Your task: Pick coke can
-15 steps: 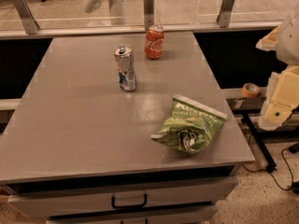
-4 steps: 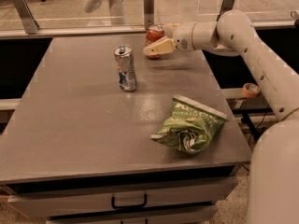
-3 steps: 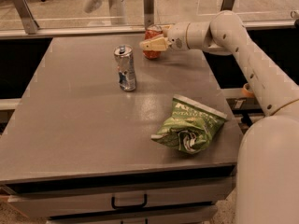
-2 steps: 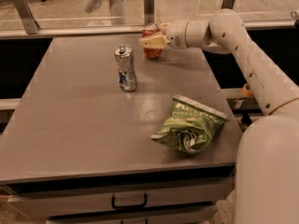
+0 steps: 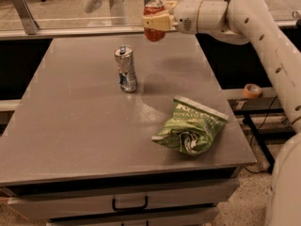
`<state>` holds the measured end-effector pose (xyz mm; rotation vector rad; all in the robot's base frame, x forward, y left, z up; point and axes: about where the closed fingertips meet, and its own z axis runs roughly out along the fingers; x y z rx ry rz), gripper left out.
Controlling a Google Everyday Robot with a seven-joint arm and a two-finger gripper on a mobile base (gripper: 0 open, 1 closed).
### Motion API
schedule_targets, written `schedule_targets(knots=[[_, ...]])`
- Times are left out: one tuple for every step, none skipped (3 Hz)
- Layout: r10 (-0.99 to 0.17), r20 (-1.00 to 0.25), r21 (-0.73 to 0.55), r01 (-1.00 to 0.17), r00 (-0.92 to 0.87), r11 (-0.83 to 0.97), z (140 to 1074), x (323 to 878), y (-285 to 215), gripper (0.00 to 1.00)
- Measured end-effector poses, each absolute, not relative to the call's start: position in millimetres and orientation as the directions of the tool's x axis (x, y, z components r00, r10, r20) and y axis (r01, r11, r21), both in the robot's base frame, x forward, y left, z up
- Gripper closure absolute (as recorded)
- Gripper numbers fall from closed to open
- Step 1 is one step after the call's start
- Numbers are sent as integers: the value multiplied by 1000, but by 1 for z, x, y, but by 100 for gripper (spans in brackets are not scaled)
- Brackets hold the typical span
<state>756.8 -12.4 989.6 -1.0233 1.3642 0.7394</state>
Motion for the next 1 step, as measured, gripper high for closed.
schedule_targets(knots=[[-132, -985, -155, -901, 110, 406, 995, 754, -12, 100]])
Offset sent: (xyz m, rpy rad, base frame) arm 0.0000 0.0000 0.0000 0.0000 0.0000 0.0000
